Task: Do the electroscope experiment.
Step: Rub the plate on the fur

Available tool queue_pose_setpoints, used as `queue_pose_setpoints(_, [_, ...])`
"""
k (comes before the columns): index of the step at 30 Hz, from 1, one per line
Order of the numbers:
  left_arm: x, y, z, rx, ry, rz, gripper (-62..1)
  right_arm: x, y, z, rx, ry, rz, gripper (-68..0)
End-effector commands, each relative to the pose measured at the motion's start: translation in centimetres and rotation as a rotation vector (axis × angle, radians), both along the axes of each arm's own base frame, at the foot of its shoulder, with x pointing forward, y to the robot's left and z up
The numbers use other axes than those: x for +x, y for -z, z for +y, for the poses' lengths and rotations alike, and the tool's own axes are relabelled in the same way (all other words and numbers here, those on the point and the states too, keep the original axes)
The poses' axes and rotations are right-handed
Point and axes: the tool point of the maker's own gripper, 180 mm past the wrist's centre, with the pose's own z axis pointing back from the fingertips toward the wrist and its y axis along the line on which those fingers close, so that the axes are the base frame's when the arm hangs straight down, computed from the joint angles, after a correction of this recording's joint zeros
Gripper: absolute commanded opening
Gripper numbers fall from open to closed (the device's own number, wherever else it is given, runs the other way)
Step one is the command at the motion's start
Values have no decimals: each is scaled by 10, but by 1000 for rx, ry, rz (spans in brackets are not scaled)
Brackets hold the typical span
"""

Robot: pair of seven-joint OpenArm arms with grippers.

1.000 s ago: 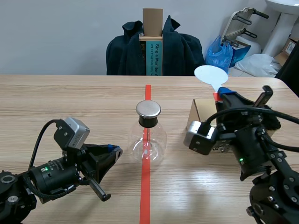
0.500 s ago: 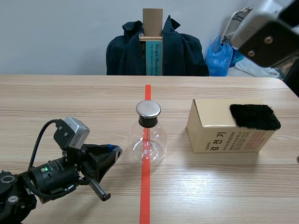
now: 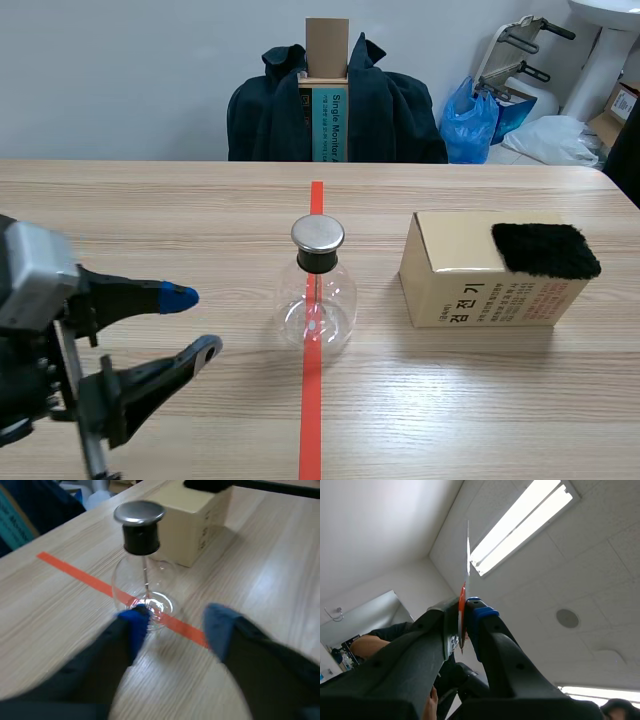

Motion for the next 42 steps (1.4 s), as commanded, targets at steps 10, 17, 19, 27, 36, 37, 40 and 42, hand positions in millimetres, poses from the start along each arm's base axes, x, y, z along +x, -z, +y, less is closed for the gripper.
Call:
queue_pose_setpoints(10, [-36, -18, 0, -35, 35, 9, 14, -11, -16, -15, -3, 42, -91, -669])
queue_pose_setpoints(17, [-34, -19, 1, -34, 29, 3, 14, -11, -14, -24, 7, 81, -78, -669])
queue_pose_setpoints(19, [-34, -18, 1, -33, 29, 3, 14, -12, -11, -31, 1, 110, -59, -669])
queue_pose_setpoints(27, [-34, -18, 1, -32, 30, 3, 14, 7, 51, -75, -46, 240, 151, -669])
queue_pose_setpoints(36, [-35, -18, 1, -30, 30, 4, 14, 32, 144, -90, -27, 151, 394, -669])
queue_pose_setpoints(37, [-35, -18, 1, -29, 30, 4, 14, 34, 152, -90, -20, 136, 409, -669])
queue_pose_setpoints(40, [-35, -18, 1, -29, 30, 4, 14, 46, 187, -89, 9, 82, 539, -669])
queue_pose_setpoints(42, [-35, -18, 1, -29, 30, 4, 14, 51, 207, -85, 14, 45, 597, -669])
